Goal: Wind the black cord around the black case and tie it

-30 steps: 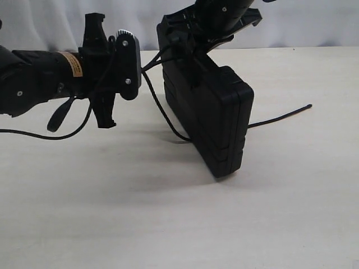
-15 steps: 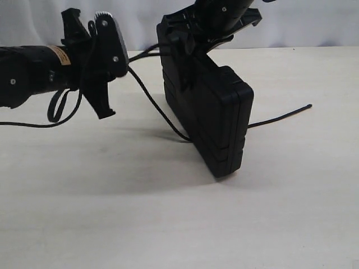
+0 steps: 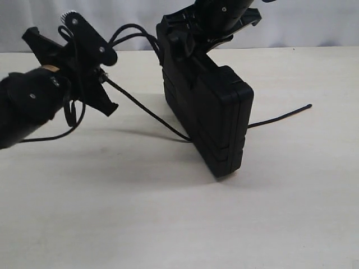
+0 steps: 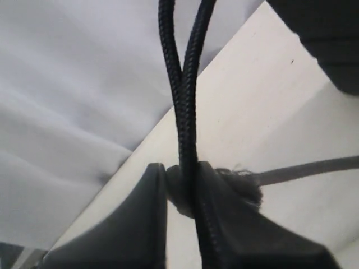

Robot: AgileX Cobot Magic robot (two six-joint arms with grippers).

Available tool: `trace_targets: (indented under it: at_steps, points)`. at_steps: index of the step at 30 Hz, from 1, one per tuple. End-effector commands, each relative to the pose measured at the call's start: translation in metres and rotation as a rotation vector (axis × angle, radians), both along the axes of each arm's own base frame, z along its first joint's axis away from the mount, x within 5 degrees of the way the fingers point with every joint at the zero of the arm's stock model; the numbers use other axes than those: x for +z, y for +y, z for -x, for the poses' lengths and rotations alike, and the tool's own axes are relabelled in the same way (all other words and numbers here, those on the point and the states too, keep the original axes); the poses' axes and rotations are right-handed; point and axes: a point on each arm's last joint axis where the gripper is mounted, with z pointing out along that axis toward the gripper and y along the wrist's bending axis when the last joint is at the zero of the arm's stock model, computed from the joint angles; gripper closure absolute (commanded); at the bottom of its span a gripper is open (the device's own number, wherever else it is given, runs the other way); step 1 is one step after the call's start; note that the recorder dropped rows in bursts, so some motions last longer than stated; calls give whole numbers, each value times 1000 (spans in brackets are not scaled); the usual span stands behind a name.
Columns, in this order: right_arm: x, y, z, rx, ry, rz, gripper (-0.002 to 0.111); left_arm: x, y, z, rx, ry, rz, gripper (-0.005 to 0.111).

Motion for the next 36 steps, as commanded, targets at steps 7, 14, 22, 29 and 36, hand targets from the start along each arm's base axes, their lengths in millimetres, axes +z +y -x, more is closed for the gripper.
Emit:
trace_targets:
  at_steps: [7, 14, 22, 29, 36]
  points:
    - [-6, 1, 0, 21, 16, 16, 104, -62, -3, 14, 53, 389, -80, 107]
    - [-7, 0, 2, 39, 39, 32, 104, -72, -13, 24, 31, 542, 80, 89]
    - [-7, 0, 2, 40, 42, 33, 104, -65, 10, 19, 226, 452, -87, 53]
    - [-8, 0, 2, 47, 43, 37, 104, -54, -10, 10, 108, 453, 35, 53]
    - [-9, 0, 2, 56, 42, 41, 104, -37, -49, 2, -199, 468, 191, 53]
